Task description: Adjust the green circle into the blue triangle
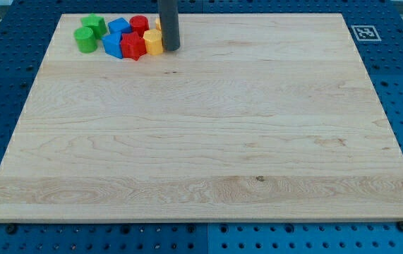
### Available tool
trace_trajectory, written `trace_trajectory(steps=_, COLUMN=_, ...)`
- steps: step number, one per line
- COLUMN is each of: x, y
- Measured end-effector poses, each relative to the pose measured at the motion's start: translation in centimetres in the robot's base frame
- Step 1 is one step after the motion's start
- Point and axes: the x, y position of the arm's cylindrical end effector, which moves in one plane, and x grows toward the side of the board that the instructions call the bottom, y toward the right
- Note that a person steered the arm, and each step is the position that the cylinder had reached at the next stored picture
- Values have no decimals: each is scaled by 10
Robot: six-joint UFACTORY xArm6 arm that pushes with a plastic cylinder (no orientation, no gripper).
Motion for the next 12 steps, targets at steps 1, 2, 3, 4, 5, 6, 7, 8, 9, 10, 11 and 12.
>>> trace_trajectory(steps=1, x=9, y=18)
trace_trajectory(steps=2, x=58, y=27)
trace_trajectory(steps=3, x=101, y=-10)
trace_trajectory(steps=4, x=87, y=-85)
trace_trajectory(steps=5, x=58, y=-97)
trace_trajectory(steps=6, x=32, y=-90)
trace_trajectory(steps=7, x=25, y=-85)
trace_trajectory(steps=8, x=25, y=-83)
trace_trajectory(steps=9, x=31, y=-77)
trace_trajectory(steps=10, x=34, y=-72)
trace_trajectory(steps=11, x=65, y=-108)
trace_trajectory(steps=12, x=59, y=-161)
